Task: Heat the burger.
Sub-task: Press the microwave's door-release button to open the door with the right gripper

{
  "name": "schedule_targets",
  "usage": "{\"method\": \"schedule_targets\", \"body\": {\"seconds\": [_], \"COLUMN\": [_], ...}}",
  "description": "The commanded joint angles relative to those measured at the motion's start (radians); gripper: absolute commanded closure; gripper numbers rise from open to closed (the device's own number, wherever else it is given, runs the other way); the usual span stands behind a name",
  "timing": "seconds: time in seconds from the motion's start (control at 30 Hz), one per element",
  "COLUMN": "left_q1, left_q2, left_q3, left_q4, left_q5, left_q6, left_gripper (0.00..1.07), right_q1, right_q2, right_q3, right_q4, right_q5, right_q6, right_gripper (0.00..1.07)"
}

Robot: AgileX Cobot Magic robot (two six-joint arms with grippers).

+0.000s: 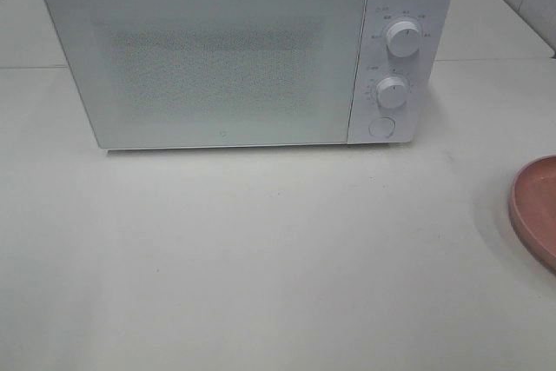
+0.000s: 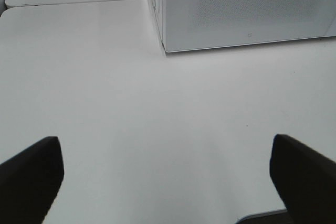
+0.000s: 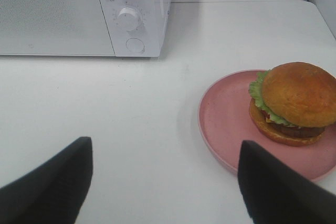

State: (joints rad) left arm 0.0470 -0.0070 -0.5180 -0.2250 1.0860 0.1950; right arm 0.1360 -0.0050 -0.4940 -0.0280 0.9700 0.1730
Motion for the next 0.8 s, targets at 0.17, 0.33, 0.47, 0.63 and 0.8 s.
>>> {"method": "schedule_targets", "body": {"seconds": [0.17, 0.33, 0.47, 0.63, 0.8], "left_q1": [0.003, 0.003, 0.003, 0.003, 0.003], "left_q2": [-0.019, -0.019, -0.019, -0.019, -0.012], "left_q3": [0.0, 0.0, 0.0, 0.0, 0.0], "left_q4": [-0.002, -0.002, -0.002, -0.002, -0.002], "left_q5": [-0.017, -0.017, -0.017, -0.017, -0.017], "left_q6": [-0.005, -0.005, -0.005, -0.005, -0.005], "left_gripper": [0.06, 0.06, 0.06, 0.06, 0.06], "right_q1": [-0.005, -0.005, -0.005, -0.005, -0.005], "right_q2": [-0.026, -0.026, -0.026, -0.012, 0.117], "right_q3": [0.003, 0.003, 0.003, -0.005, -0.031], "right_q4": [-0.001, -0.001, -0.001, -0.002, -0.022], "right_q5": [-0.011, -0.011, -0.011, -0.017, -0.102], "right_q6": [-0.005, -0.005, -0.005, -0.004, -0.005], "right_gripper": [0.34, 0.34, 0.34, 0.34, 0.34]}}
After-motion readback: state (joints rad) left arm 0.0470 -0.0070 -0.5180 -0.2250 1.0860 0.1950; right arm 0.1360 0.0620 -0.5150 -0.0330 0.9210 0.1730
